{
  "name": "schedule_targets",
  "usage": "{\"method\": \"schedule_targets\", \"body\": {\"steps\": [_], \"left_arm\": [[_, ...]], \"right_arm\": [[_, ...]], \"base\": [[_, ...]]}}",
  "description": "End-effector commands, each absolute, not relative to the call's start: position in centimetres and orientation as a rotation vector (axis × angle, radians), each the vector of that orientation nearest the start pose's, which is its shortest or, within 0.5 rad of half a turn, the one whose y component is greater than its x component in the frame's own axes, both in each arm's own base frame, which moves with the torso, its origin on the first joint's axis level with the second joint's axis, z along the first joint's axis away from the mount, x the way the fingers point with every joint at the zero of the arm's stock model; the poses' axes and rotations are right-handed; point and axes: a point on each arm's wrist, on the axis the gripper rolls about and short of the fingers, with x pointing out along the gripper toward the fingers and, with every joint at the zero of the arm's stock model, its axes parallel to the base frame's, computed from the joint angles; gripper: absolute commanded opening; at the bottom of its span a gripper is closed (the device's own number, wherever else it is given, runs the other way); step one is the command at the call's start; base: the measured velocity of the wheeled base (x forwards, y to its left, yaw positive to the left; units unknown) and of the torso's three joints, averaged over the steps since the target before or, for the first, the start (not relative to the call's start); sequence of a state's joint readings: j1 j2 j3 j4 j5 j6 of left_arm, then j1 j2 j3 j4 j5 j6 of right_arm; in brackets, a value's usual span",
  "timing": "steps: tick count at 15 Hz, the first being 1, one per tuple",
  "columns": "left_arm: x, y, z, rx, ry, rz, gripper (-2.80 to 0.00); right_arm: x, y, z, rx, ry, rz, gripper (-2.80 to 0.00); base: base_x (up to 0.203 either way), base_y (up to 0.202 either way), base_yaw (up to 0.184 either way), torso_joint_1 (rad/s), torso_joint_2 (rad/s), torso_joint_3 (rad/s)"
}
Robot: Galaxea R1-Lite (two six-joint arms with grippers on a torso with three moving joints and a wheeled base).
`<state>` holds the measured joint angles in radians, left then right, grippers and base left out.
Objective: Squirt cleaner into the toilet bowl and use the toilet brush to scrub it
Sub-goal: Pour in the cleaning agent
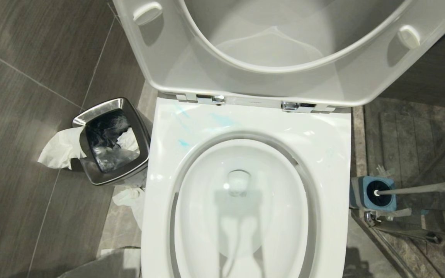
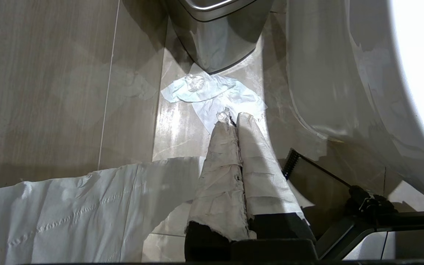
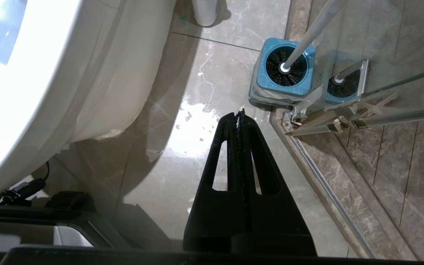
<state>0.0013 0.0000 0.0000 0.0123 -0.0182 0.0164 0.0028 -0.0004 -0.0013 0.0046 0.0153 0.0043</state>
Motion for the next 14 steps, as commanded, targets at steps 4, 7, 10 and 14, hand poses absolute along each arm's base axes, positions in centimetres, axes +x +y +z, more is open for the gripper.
{"method": "schedule_targets", "body": {"steps": [4,7,10,14], "left_arm": [[-2.3,0.0,7.4,0.015,0.015,-0.017,-2.8],[-2.3,0.0,7.4,0.015,0.014,-0.017,-2.8],[-2.3,0.0,7.4,0.015,0.015,-0.017,-2.8],[-2.3,0.0,7.4,0.015,0.014,-0.017,-2.8]], "right_arm": [[-2.3,0.0,7.5,-0.011,0.003,0.021,-2.8],[-2.1,0.0,7.6,-0.014,0.038,0.023,-2.8],[-2.7,0.0,8.8,-0.013,0.09,0.02,-2.8],[-2.1,0.0,13.8,0.012,0.394,0.015,-2.8]], "base": [[0.0,0.0,0.0,0.0,0.0,0.0],[0.0,0.0,0.0,0.0,0.0,0.0],[0.0,0.0,0.0,0.0,0.0,0.0],[0.0,0.0,0.0,0.0,0.0,0.0]]}}
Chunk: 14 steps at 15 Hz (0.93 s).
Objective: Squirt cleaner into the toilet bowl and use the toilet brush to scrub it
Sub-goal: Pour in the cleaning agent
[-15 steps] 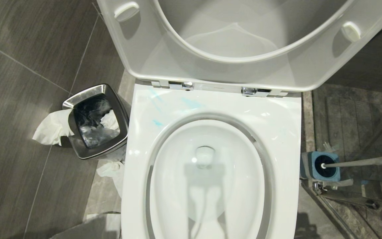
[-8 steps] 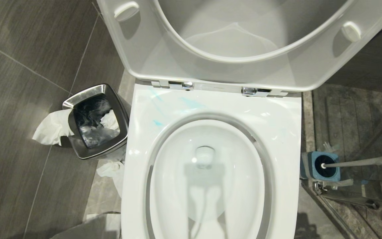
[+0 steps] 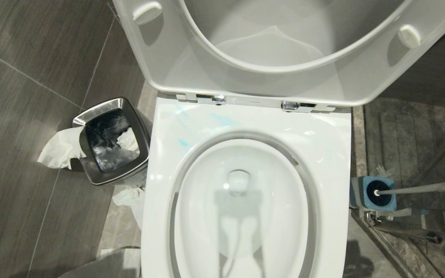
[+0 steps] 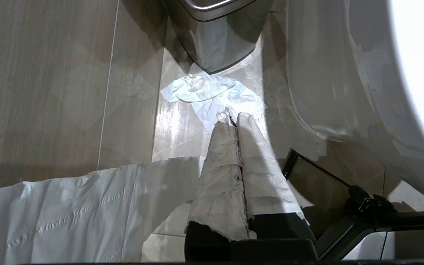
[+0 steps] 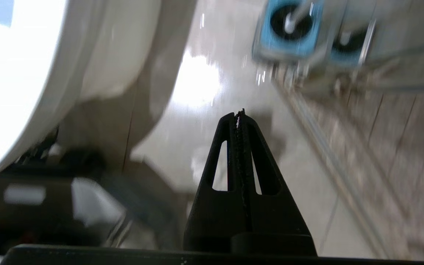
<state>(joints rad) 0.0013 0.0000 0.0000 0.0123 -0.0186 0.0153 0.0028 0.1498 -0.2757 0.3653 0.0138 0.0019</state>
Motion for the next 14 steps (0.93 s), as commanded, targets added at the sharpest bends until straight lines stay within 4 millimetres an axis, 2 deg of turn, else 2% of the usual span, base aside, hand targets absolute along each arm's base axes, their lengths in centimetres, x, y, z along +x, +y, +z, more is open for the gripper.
{"method": "schedule_targets", "body": {"steps": [1,3,5,7,8,10,14], "left_arm": [[-2.3,0.0,7.4,0.015,0.015,-0.017,-2.8],[-2.3,0.0,7.4,0.015,0.014,-0.018,-2.8],[-2.3,0.0,7.4,0.015,0.015,-0.019,-2.8],[-2.3,0.0,7.4,0.015,0.015,-0.017,-2.8],[-2.3,0.0,7.4,0.015,0.015,-0.017,-2.8],[-2.3,0.0,7.4,0.015,0.015,-0.017,-2.8],[-2.3,0.0,7.4,0.015,0.015,-0.017,-2.8]], "right_arm": [[-1.0,0.0,15.1,0.024,0.471,0.01,-2.8],[2.1,0.0,17.5,0.039,0.598,0.006,-2.8],[6.2,0.1,18.9,0.036,0.662,0.013,-2.8],[10.9,0.2,19.6,0.015,0.623,0.057,-2.8],[13.1,0.3,19.8,0.012,0.544,0.1,-2.8],[16.7,0.5,18.6,0.008,0.416,0.185,-2.8],[22.4,0.6,13.0,-0.021,0.288,0.241,-2.8]], "base": [[0.0,0.0,0.0,0.0,0.0,0.0],[0.0,0.0,0.0,0.0,0.0,0.0],[0.0,0.0,0.0,0.0,0.0,0.0],[0.0,0.0,0.0,0.0,0.0,0.0],[0.0,0.0,0.0,0.0,0.0,0.0],[0.0,0.0,0.0,0.0,0.0,0.0],[0.0,0.0,0.0,0.0,0.0,0.0]]}}
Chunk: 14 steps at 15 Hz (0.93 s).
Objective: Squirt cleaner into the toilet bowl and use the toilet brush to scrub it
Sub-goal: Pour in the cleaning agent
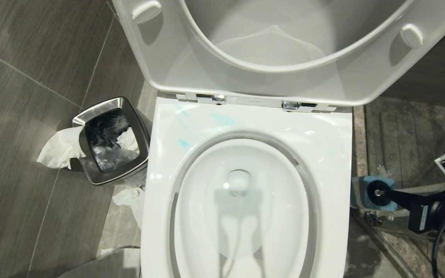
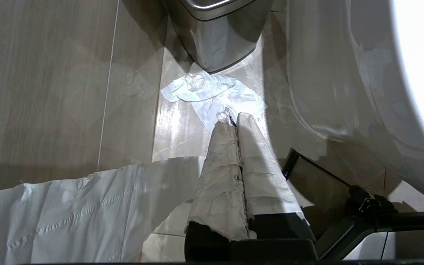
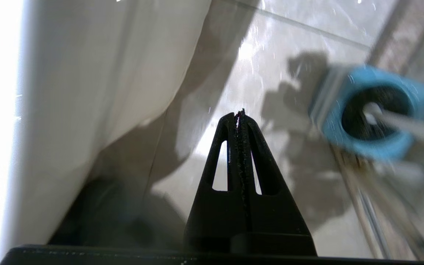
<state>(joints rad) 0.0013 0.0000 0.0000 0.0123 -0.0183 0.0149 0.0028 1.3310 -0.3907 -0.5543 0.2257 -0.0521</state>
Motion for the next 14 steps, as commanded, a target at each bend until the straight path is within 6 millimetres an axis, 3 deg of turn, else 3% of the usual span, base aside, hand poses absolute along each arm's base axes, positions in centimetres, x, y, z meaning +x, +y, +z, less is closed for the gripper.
{"method": "schedule_targets", "body": {"steps": [1,4,7,9,14], "left_arm": [[-2.3,0.0,7.4,0.015,0.015,-0.017,-2.8],[-2.3,0.0,7.4,0.015,0.015,-0.017,-2.8],[-2.3,0.0,7.4,0.015,0.015,-0.018,-2.8],[-2.3,0.0,7.4,0.015,0.015,-0.017,-2.8],[-2.3,0.0,7.4,0.015,0.015,-0.018,-2.8]], "right_arm": [[23.4,0.6,11.5,-0.027,0.266,0.244,-2.8],[25.8,0.5,7.6,-0.039,0.232,0.21,-2.8],[29.3,0.3,7.0,-0.051,0.151,0.141,-2.8],[30.5,0.3,6.1,-0.055,0.158,0.103,-2.8],[30.0,0.7,4.4,-0.029,0.233,0.103,-2.8]], "base": [[0.0,0.0,0.0,0.0,0.0,0.0],[0.0,0.0,0.0,0.0,0.0,0.0],[0.0,0.0,0.0,0.0,0.0,0.0],[0.0,0.0,0.0,0.0,0.0,0.0],[0.0,0.0,0.0,0.0,0.0,0.0]]}}
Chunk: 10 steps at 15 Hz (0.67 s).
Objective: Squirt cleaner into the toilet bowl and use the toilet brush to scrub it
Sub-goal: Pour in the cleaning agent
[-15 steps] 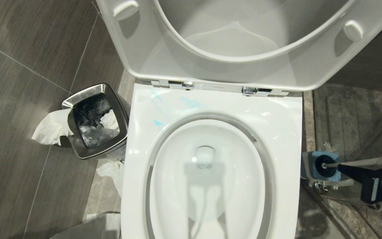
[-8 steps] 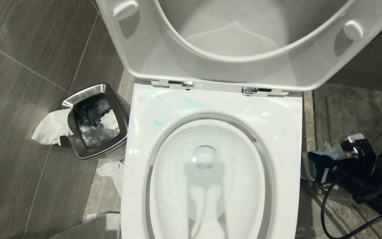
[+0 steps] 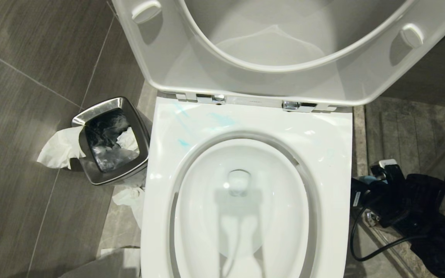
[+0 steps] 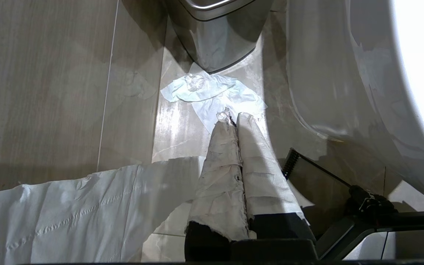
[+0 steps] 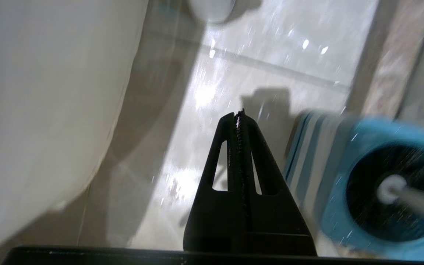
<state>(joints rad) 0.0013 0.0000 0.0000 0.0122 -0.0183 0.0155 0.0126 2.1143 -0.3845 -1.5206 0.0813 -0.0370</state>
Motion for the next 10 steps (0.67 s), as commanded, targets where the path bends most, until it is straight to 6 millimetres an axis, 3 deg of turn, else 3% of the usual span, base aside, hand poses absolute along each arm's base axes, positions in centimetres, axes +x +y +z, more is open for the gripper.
{"method": "schedule_targets", "body": {"steps": [1,7,8,10], "left_arm": [[-2.3,0.0,7.4,0.015,0.015,-0.017,-2.8],[-2.3,0.0,7.4,0.015,0.015,-0.018,-2.8],[-2.3,0.0,7.4,0.015,0.014,-0.017,-2.8],[-2.3,0.0,7.4,0.015,0.015,-0.017,-2.8]], "right_arm": [[30.2,0.7,4.3,-0.027,0.234,0.104,-2.8],[31.6,0.8,3.7,-0.03,0.217,0.107,-2.8],[31.7,0.8,3.6,-0.029,0.221,0.107,0.0],[32.3,0.8,3.6,-0.03,0.206,0.108,0.0]], "base": [[0.0,0.0,0.0,0.0,0.0,0.0],[0.0,0.0,0.0,0.0,0.0,0.0],[0.0,0.0,0.0,0.0,0.0,0.0],[0.0,0.0,0.0,0.0,0.0,0.0]]}}
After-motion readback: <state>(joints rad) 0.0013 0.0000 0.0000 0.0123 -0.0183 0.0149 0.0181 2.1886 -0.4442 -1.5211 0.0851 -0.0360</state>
